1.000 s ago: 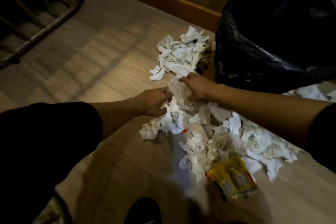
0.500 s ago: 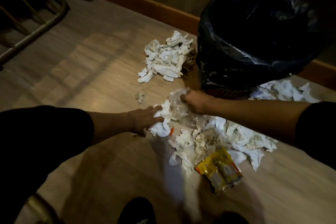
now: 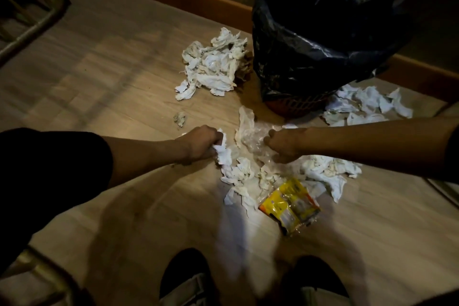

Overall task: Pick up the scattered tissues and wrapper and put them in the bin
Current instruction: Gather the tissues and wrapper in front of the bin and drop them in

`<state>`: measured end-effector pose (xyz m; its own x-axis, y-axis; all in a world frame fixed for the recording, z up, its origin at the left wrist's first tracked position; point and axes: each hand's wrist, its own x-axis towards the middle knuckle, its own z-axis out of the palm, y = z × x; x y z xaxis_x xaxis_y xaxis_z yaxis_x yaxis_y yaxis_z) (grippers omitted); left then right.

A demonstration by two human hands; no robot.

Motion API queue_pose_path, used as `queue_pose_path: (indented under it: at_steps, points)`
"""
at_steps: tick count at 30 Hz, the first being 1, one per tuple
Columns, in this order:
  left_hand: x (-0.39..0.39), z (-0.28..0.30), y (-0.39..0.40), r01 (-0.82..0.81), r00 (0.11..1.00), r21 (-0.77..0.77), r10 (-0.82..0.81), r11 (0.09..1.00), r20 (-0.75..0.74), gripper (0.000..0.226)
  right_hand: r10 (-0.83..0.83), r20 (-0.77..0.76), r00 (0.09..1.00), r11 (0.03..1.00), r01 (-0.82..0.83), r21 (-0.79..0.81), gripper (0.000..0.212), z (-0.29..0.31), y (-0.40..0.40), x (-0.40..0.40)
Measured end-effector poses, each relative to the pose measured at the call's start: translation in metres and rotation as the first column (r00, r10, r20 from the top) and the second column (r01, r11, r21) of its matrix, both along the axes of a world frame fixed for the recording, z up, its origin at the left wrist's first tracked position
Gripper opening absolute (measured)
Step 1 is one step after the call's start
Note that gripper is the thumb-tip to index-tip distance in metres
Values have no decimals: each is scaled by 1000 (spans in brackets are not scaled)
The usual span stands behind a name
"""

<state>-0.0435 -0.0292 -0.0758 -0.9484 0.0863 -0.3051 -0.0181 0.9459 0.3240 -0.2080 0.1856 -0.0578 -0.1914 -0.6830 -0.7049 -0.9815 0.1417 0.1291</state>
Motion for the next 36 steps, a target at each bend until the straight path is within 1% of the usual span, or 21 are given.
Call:
queue_pose_path:
  at_steps: [1,3,4,5,6,8,11,12,14,16,19,21,23,25,27,29,33,36]
  points:
    - [1,-1,8,-4,1000,16,4,1000,2,22,-50,15,999,997,49,66,74,-2,6,-1]
    - [1,-5,23,5,1000,56,-7,998,23,31,-94,39,995,990,89,109,97,-7,15,-2]
    - [1,-7,31,23,999,70,-26,997,46,39,-105,54,993,989,99,106,104,-10,19,-2]
    - [1,-7,39,48,995,67,-53,997,79,50,-112,70,991,990,105,98,105,-12,23,-2]
    - [1,-9,46,76,992,51,-81,996,99,61,-110,83,990,992,103,75,101,-15,26,-2]
    - [1,-15,58,104,989,-13,-102,994,111,77,-89,109,990,996,89,7,81,-17,30,-1]
    - [0,-28,67,43,984,-68,-31,997,174,86,-35,133,990,999,40,-35,63,-12,28,1]
    - [-1,-34,67,75,981,-103,-55,992,187,87,-19,134,991,998,26,-52,59,-9,26,1]
    - [-1,-41,66,242,959,-179,-208,954,193,83,-2,128,992,995,15,-96,54,-2,20,-1]
    - [-1,-42,62,382,917,-210,-342,900,203,77,11,121,993,990,7,-144,52,6,14,-4]
    - [-1,-39,59,442,894,-244,-403,863,194,62,19,128,992,978,8,-209,48,18,9,-7]
    - [1,-33,56,452,887,-208,-411,868,210,47,23,131,991,971,9,-238,46,26,9,-7]
    - [1,-24,48,383,908,-134,-346,914,236,38,35,148,988,967,4,-256,46,34,8,-6]
    - [1,-15,36,286,942,-87,-263,954,207,35,54,172,984,959,-3,-283,45,42,6,-4]
    - [4,-5,19,188,972,-78,-174,979,157,38,52,193,980,950,12,-312,45,48,1,0]
    - [10,9,3,86,990,-87,-75,992,123,41,17,234,972,939,65,-338,45,54,-7,5]
    - [20,44,-30,-119,990,-98,126,988,67,29,-48,327,944,883,194,-428,43,73,-38,13]
    - [28,71,-53,-333,943,-67,332,941,-24,28,-41,341,939,822,226,-523,44,102,-70,13]
